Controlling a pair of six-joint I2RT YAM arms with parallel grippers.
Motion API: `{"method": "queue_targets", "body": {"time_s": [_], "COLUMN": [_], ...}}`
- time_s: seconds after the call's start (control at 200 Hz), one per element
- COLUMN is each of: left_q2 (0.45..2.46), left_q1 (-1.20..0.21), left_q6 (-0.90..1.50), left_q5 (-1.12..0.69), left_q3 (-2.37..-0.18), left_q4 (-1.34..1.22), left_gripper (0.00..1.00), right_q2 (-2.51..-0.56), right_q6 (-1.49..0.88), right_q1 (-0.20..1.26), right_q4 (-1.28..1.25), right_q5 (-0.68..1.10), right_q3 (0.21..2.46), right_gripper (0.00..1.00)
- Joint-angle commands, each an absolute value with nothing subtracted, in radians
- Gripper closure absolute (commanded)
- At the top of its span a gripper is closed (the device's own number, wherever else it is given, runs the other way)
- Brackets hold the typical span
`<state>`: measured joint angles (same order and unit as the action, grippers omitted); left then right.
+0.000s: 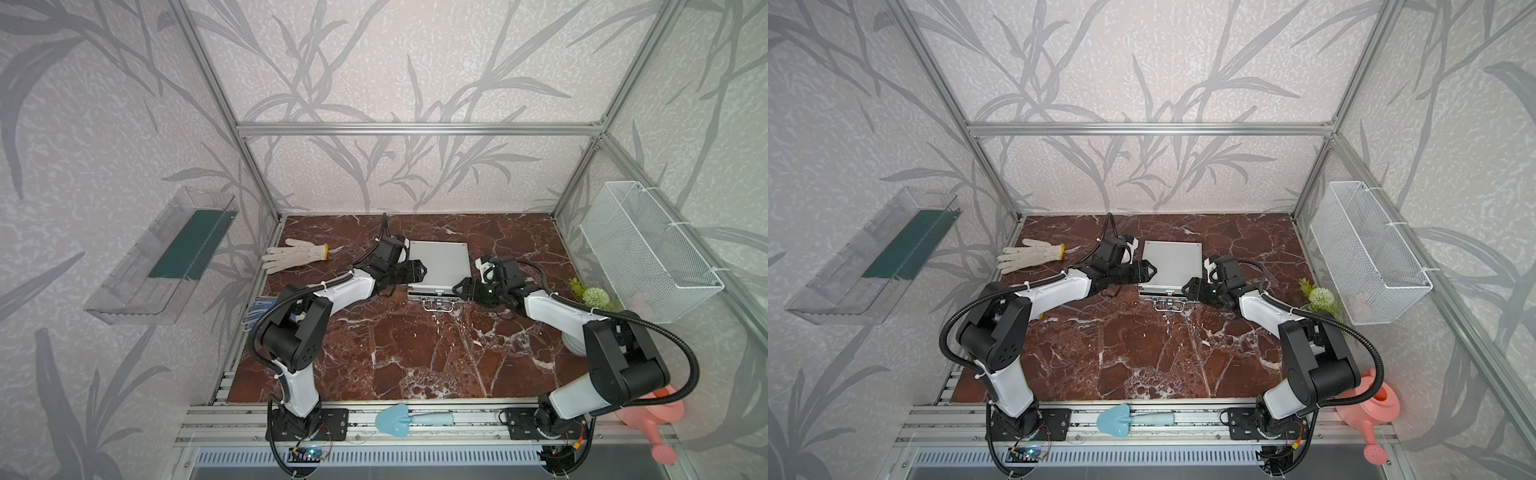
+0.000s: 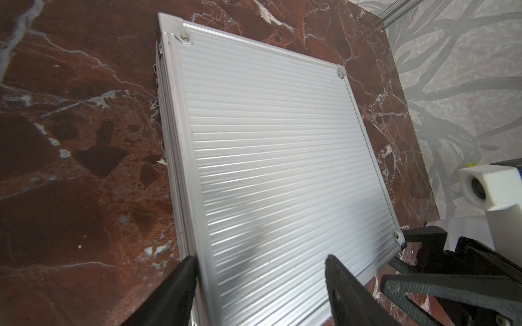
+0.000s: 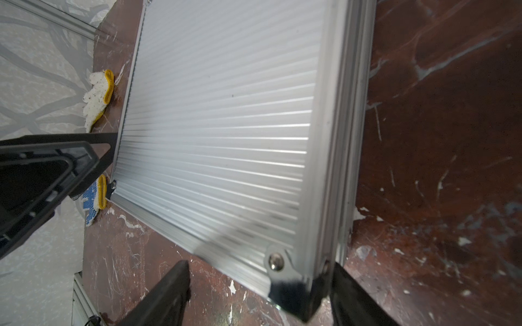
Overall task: Open the poker set cases
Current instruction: Open the case lid on the poker set case.
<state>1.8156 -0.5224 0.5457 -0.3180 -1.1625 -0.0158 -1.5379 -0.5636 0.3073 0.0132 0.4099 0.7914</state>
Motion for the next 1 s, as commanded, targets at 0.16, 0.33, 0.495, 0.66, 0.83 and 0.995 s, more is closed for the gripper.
{"method": "queue_targets", "body": {"time_s": [0.16, 0.33, 0.495, 0.66, 0.83, 0.995], "left_q2": [1.79, 1.716, 1.613, 1.516, 1.439, 1.425], "left_q1": [-0.536, -0.524, -0.5, -0.471, -0.458, -0.469], "left_q6": [0.538, 0.519, 0.486, 0.472, 0.449, 0.437], "left_q5": [-0.361, -0.319, -0.281, -0.223, -0.166, -0.209], "left_q3": [-1.213, -1.221, -1.244, -1.226, -1.167, -1.101], "left_q4": [-0.049, -0.002, 0.059, 0.102, 0.128, 0.135], "left_gripper": [0.27, 0.16, 0.04, 0.02, 0.02, 0.05], "right_q2": [-1.526, -1.523, -1.522, -1.548, -1.58, -1.644], "right_q6": [-0.631, -0.669, -0.71, -0.758, -0.761, -0.751], "right_q1": [0.31, 0.31, 0.298, 0.282, 0.28, 0.266], "right_q4": [-0.076, -0.101, -0.158, -0.223, -0.235, -0.23], "right_q5": [0.46, 0.456, 0.464, 0.493, 0.501, 0.516], "right_q3": [0.88, 0.893, 0.89, 0.917, 1.005, 1.115], "right_gripper": [0.32, 0.35, 0.35, 0.36, 0.36, 0.36]}}
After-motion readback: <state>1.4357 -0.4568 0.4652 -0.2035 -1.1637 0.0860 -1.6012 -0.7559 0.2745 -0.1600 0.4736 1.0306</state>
